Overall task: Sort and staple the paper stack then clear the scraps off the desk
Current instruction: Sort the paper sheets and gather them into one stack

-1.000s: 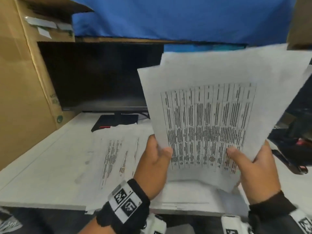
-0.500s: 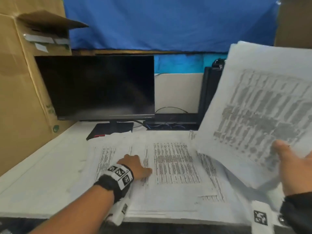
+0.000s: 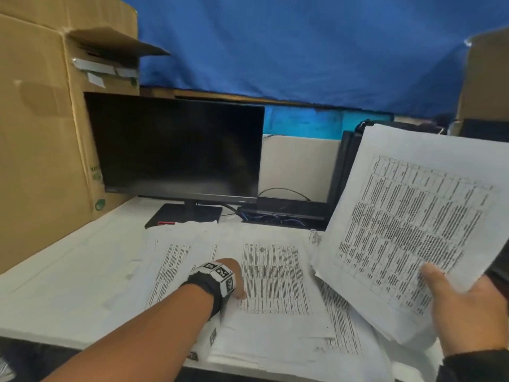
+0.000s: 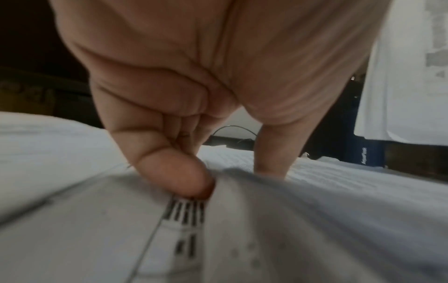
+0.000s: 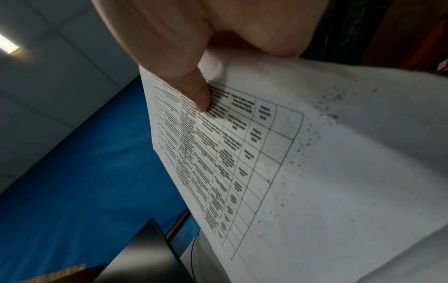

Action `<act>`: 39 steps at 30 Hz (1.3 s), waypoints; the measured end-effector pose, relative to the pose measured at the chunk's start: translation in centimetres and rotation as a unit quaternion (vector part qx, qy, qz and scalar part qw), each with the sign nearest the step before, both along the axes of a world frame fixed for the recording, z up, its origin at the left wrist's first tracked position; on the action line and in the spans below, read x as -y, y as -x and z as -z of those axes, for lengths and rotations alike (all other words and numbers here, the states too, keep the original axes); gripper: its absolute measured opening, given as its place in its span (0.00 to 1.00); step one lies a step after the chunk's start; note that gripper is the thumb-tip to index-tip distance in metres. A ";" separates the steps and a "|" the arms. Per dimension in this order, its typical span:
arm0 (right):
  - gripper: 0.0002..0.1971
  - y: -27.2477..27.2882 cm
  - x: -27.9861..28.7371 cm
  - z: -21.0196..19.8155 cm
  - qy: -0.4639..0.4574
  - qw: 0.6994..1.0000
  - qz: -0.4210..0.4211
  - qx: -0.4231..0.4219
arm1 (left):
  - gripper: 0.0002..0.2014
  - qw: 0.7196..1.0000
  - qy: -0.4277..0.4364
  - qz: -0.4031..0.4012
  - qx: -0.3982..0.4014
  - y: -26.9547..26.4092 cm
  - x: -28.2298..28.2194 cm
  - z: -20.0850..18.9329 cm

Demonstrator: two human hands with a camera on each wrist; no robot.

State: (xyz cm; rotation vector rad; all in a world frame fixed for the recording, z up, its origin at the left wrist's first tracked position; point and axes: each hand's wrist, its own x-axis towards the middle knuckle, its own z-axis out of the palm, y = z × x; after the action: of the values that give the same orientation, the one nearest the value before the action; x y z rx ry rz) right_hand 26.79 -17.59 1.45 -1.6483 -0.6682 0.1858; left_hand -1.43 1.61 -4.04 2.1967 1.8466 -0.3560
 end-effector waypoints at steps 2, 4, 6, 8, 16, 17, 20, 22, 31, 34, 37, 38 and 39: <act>0.19 0.2 -0.1 0.3 0.010 1.000 0.001 0.018 | 0.29 0.999 0.020 -0.024 0.015 0.4 -0.2 0.1; 0.21 0.2 -0.3 0.5 0.018 1.000 0.000 0.023 | 0.28 0.998 0.026 -0.049 0.041 0.9 0.0 0.2; 0.20 0.1 -0.2 0.6 0.008 1.000 -0.005 0.028 | 0.27 0.993 0.017 -0.069 0.098 1.6 0.2 0.2; 0.14 -0.2 -0.1 0.6 -0.011 0.999 -0.017 0.039 | 0.24 0.978 0.006 -0.099 0.183 2.8 0.7 0.1; 0.13 0.0 0.7 0.4 -0.064 0.998 0.012 0.023 | 0.07 0.790 -0.139 -0.155 0.577 10.2 6.1 -3.0; 0.15 0.1 0.7 0.5 -0.066 0.998 0.003 0.016 | 0.09 0.759 -0.135 -0.154 0.618 11.2 6.8 -3.3; 0.16 1.3 0.4 0.3 -0.081 0.996 -0.037 -0.018 | 0.16 0.650 -0.068 -0.153 0.742 13.2 8.5 -4.5; 0.14 3.0 0.2 0.1 -0.105 0.990 -0.088 -0.043 | 0.21 0.609 -0.012 -0.133 0.782 13.8 9.1 -5.1; 0.16 12.6 -0.7 0.8 -0.076 0.912 -0.374 -0.150 | 0.22 0.529 0.181 -0.117 0.821 12.3 10.0 -3.4; 0.18 14.4 -1.1 1.8 -0.043 0.899 -0.406 -0.157 | 0.20 0.556 0.198 -0.128 0.797 11.4 10.3 -2.2; 0.13 15.2 -1.3 1.9 -0.026 0.916 -0.380 -0.123 | 0.16 0.590 0.148 -0.161 0.777 11.0 10.5 -1.8; 0.14 15.4 -1.4 1.6 -0.025 0.923 -0.368 -0.106 | 0.14 0.606 0.099 -0.162 0.772 10.9 10.5 -2.1; 0.19 15.6 -1.5 1.0 -0.032 0.925 -0.366 -0.092 | 0.15 0.629 0.036 -0.152 0.761 11.1 10.4 -2.7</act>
State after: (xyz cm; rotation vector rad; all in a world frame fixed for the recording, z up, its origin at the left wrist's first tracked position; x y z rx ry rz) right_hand 11.17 -16.07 0.43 -1.2308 -1.1084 0.8371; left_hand -12.48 -8.82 -1.35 1.0791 0.9571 1.1400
